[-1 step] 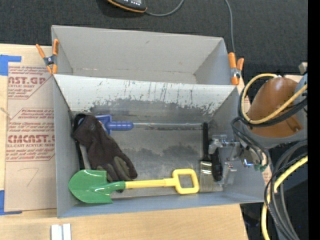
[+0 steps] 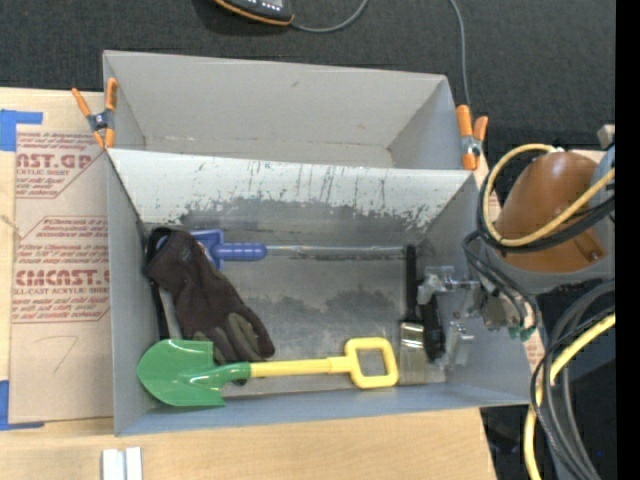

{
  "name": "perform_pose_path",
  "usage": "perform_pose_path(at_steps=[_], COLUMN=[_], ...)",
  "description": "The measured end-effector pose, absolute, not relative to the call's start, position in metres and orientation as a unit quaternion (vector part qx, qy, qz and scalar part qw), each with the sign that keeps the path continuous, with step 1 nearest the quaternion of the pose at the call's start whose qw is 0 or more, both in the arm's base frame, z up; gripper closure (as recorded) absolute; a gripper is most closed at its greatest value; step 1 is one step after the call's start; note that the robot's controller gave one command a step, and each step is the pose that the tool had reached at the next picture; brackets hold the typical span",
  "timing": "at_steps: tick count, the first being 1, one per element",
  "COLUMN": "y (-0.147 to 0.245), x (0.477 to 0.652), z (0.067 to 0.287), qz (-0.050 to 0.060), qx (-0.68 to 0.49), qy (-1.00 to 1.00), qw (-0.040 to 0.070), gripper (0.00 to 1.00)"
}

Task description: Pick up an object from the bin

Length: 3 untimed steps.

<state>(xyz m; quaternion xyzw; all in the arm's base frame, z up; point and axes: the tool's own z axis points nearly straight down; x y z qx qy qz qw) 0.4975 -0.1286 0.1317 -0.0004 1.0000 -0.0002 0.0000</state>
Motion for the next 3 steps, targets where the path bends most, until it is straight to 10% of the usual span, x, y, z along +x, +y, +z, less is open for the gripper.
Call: perform_pose_path(at_steps=[1, 2, 3], y=[-0.045, -0.032, -0.043], x=[0.503, 0.504, 0.502], z=[0.070, 0.112, 0.078], qz=[0.000, -0.002, 0.000], qx=[-0.040, -0.013, -0.033], qy=[0.999, 1.000, 0.999], qw=[0.000, 0.004, 0.000], gripper=[0.00, 0.00, 0.00])
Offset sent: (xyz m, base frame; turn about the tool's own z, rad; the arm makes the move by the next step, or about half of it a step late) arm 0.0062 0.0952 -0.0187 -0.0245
